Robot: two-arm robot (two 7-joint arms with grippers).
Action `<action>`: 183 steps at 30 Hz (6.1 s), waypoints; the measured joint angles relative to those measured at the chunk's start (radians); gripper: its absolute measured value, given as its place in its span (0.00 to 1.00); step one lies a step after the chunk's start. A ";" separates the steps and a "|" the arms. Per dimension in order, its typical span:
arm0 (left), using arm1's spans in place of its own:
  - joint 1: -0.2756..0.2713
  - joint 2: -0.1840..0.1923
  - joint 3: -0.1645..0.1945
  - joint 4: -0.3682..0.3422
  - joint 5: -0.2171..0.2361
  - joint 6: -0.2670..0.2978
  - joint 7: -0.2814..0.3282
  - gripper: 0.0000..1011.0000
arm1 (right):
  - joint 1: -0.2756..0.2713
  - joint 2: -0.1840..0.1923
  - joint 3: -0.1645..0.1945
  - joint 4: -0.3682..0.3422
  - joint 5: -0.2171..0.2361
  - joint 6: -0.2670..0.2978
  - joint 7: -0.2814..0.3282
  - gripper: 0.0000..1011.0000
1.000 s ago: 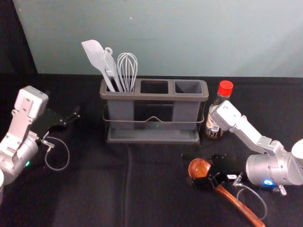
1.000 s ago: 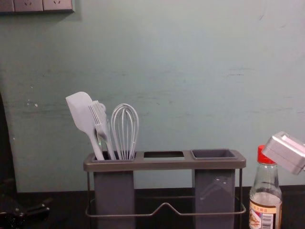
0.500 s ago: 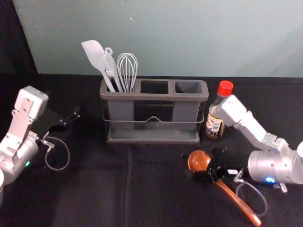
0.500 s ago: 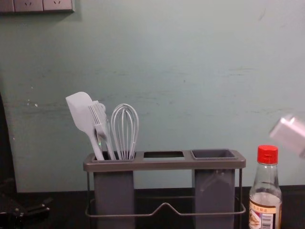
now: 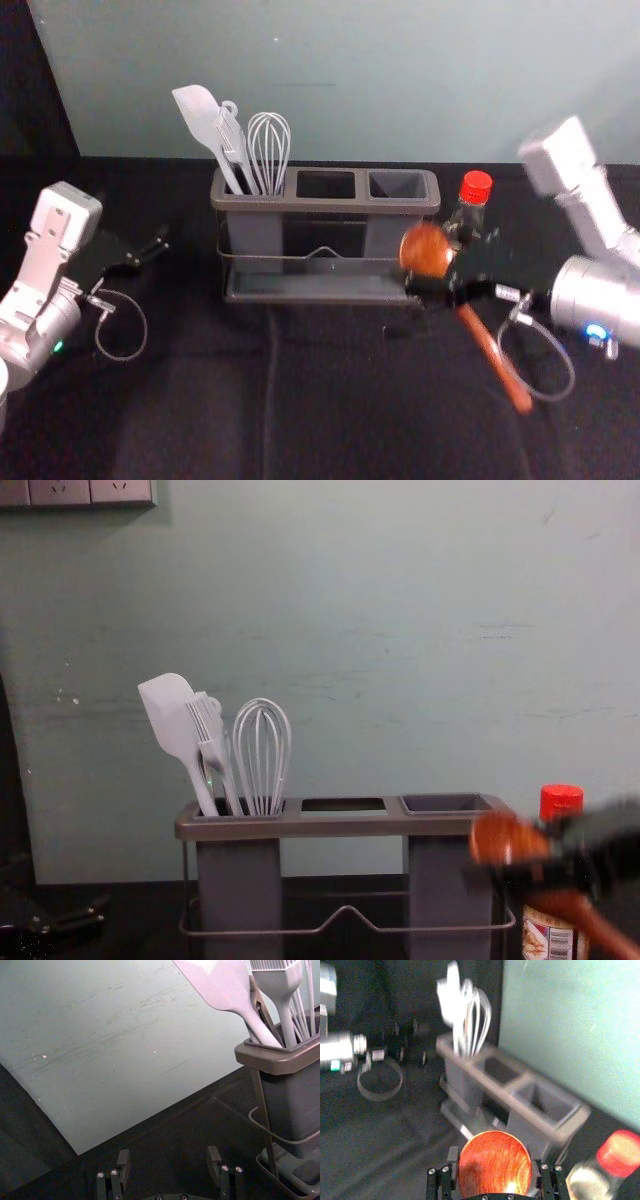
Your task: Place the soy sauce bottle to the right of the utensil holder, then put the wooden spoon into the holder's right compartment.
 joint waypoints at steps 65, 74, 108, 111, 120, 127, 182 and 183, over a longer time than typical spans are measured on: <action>0.000 0.000 0.000 0.000 0.000 0.000 0.000 0.99 | 0.340 -0.570 0.047 0.560 -0.409 -0.653 -0.279 0.83; 0.000 0.000 0.000 0.000 0.000 0.000 0.000 0.99 | 0.332 -0.591 0.061 0.584 -0.431 -0.674 -0.280 0.83; 0.000 0.000 0.000 0.000 0.000 0.000 0.000 0.99 | 0.287 -0.608 0.111 0.510 -0.447 -0.641 -0.209 0.83; 0.000 0.000 0.000 0.000 0.000 0.000 0.000 0.99 | 0.278 -0.605 0.112 0.502 -0.445 -0.635 -0.206 0.83; 0.000 0.000 0.000 0.000 0.000 0.000 0.000 0.99 | 0.258 -0.596 0.113 0.491 -0.443 -0.627 -0.202 0.83; 0.000 0.000 0.000 0.000 0.000 0.000 0.000 0.99 | 0.250 -0.594 0.114 0.503 -0.443 -0.627 -0.202 0.83; 0.000 0.000 0.000 0.000 0.000 0.000 0.000 0.99 | 0.125 -0.570 0.116 0.506 -0.437 -0.602 -0.193 0.83; 0.000 0.000 0.000 0.000 0.000 0.000 0.000 0.99 | 0.122 -0.569 0.116 0.502 -0.436 -0.602 -0.193 0.83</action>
